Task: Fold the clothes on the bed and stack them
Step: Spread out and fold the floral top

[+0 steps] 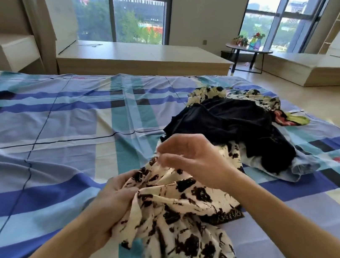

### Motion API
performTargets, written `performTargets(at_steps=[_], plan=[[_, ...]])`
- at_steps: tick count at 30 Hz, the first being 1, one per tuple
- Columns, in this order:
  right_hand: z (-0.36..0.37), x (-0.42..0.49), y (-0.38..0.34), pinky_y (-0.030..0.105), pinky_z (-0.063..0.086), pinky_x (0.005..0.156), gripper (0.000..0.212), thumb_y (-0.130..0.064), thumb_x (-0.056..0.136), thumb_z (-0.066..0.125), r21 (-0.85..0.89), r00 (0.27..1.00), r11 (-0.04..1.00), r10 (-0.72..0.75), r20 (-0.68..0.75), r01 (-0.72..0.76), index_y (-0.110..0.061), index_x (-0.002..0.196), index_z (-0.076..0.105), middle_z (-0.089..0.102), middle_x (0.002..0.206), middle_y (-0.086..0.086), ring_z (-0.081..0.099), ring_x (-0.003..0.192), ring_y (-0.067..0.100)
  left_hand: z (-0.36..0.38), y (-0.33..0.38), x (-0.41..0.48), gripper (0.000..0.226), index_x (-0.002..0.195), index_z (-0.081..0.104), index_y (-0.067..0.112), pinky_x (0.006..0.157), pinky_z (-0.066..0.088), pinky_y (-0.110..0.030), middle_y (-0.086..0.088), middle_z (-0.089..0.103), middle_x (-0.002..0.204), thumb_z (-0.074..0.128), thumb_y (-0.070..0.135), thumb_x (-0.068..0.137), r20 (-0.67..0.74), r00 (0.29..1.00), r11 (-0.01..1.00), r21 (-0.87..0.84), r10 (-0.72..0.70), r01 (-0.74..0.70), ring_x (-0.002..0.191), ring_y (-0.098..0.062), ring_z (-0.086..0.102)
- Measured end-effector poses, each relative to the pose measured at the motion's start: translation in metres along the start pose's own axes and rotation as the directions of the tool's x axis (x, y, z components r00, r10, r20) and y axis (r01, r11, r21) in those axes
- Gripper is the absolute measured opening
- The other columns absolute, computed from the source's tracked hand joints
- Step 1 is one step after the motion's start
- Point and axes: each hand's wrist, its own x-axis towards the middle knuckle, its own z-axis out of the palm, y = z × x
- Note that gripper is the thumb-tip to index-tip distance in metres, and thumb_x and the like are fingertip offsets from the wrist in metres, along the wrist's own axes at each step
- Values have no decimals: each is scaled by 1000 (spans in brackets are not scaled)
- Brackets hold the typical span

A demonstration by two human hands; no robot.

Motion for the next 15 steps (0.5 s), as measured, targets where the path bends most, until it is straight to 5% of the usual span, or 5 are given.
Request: performTargets(at_steps=[2,8,11,12,15], plan=[[-10,4,25,42,47,105,36,-28,88,73,-395,987,917,-5,-160,-59,-27,123,65,59,128,-12,55,120,7,-3,0,2,37,85,82,24,66,61,-31,-20,76,97,61,-7,89,-68,998,996,92,-4,11,74,-24,73],[-44,32,97,60,0,122,33,-18,82,71,-760,972,606,133,-195,-235,-35,110,69,11,166,4,-3,155,26,-29,27,-15,24,85,75,1,60,57,-26,-18,73,81,55,-10,92,91,992,961,271,-83,56,66,-21,68],[-61,39,120,59,8,120,32,-28,86,69,-797,929,508,326,-174,-327,-32,118,69,39,153,2,29,147,26,-55,41,-32,13,86,79,12,66,60,-28,-8,77,83,80,7,74,3,1000,962,273,-27,25,73,-20,73],[-64,37,127,54,21,118,33,-30,87,69,-784,912,500,360,-199,-369,-29,120,68,51,141,0,44,137,25,-65,44,-35,39,89,80,15,70,61,-31,-11,77,89,93,26,54,-8,1000,945,327,-10,12,80,-23,74],[-76,36,130,40,51,89,22,-15,84,68,-693,865,522,243,-439,-498,-19,105,73,60,112,1,63,104,31,-89,49,-41,51,83,82,21,64,62,-28,-18,77,90,98,37,37,-120,992,938,347,37,7,75,-26,75]])
